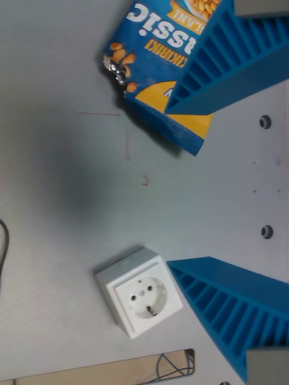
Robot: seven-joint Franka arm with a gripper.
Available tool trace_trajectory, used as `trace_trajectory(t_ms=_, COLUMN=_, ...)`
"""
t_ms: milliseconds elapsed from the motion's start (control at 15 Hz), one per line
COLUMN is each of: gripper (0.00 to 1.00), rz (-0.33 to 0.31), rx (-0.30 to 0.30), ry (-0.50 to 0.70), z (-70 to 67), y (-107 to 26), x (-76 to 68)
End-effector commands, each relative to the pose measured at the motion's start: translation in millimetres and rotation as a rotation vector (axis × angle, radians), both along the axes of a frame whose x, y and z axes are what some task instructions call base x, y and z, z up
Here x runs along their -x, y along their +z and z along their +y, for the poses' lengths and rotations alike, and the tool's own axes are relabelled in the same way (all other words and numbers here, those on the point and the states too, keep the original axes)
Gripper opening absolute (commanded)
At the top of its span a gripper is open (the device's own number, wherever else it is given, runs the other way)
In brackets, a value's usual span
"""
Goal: Move in gripper positive x
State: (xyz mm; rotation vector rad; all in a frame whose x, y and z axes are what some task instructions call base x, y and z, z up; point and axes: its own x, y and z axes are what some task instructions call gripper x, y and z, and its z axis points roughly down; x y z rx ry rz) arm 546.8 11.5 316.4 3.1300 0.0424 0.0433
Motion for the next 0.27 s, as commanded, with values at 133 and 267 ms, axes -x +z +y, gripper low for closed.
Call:
trace_trajectory(t_ms=133, gripper=1.0, rz=0.034, rx=-0.007, ry=0.001, z=1.3, y=2.7, x=-22.9)
trace_trajectory(t_ms=267, gripper=1.0, rz=0.034, rx=-0.007, ry=0.001, z=1.6, y=2.6, x=-32.9)
